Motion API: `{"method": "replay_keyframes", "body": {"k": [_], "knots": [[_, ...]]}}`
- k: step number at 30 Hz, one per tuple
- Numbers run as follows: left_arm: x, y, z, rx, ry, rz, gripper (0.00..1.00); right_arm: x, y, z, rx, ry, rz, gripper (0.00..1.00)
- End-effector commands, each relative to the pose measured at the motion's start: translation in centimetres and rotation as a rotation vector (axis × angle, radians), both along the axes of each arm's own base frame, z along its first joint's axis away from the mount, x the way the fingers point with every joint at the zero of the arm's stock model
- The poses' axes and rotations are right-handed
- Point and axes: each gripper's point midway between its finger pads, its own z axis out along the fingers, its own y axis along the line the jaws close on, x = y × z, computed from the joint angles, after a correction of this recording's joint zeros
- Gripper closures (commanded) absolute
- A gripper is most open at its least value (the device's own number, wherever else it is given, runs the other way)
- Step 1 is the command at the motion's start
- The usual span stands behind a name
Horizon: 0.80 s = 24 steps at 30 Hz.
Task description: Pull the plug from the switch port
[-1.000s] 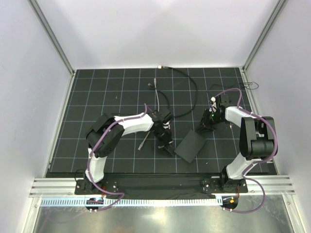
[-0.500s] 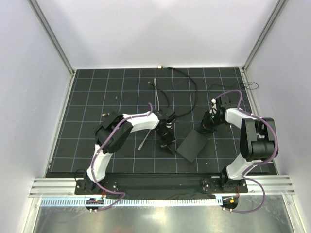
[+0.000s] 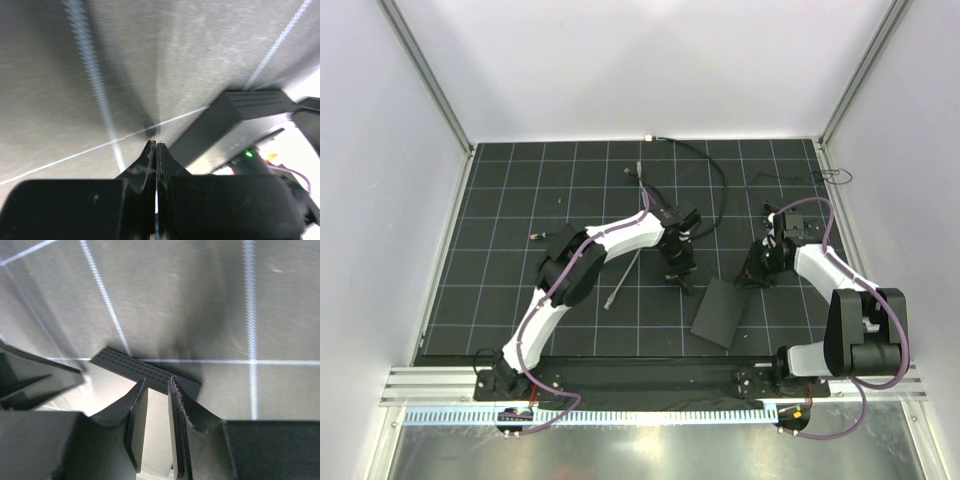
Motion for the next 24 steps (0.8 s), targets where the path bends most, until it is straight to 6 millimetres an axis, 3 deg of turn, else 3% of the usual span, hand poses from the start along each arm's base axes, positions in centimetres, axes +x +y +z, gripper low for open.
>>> {"method": "replay_keyframes", "body": {"k": [1,3,5,9,13,15,16,17,18,20,24], "knots": [[0.8,2.1,2.0,0.075,-0.1,-0.038,1.0,0.2,-1.6,0.8,-0.065,-0.006,-0.001,0.69],[1.2,3.6,2.2,0.111,-0.152,-0.076,1.0,0.4,-1.7,1.6,-0.079,-0.007,0.023,0.69],[0.2,4.5,2.8,0.105,-0.138,-0.122,1.0,0.4,-2.1,2.3,-0.101,-0.007,0.01,0.68],[-0.8,2.1,4.2,-0.061,-0.104,-0.156,0.98,-0.7,-2.6,3.0,-0.12,0.025,-0.126,0.67],[0.6,-0.2,5.0,-0.123,-0.121,-0.175,0.98,-1.7,-3.5,3.5,-0.152,0.062,-0.267,0.67],[1.0,-1.1,5.1,-0.138,-0.113,-0.186,0.98,-2.5,-4.3,3.5,-0.195,0.085,-0.297,0.73],[1.6,-2.1,6.1,-0.171,-0.132,-0.199,0.98,-2.9,-4.7,3.4,-0.217,0.098,-0.304,0.77],[1.6,-2.5,5.1,-0.163,-0.113,-0.204,0.98,-3.8,-5.0,3.2,-0.239,0.134,-0.303,0.83],[1.6,-2.7,5.1,-0.163,-0.106,-0.209,0.98,-4.3,-5.0,2.9,-0.242,0.152,-0.297,0.97],[1.8,-3.7,5.2,-0.19,-0.101,-0.215,0.98,-4.7,-4.4,2.4,-0.211,0.164,-0.304,0.99],[1.7,-3.8,4.1,-0.173,-0.078,-0.21,0.98,-6.0,-3.2,1.0,-0.198,0.197,-0.3,0.99]]}}
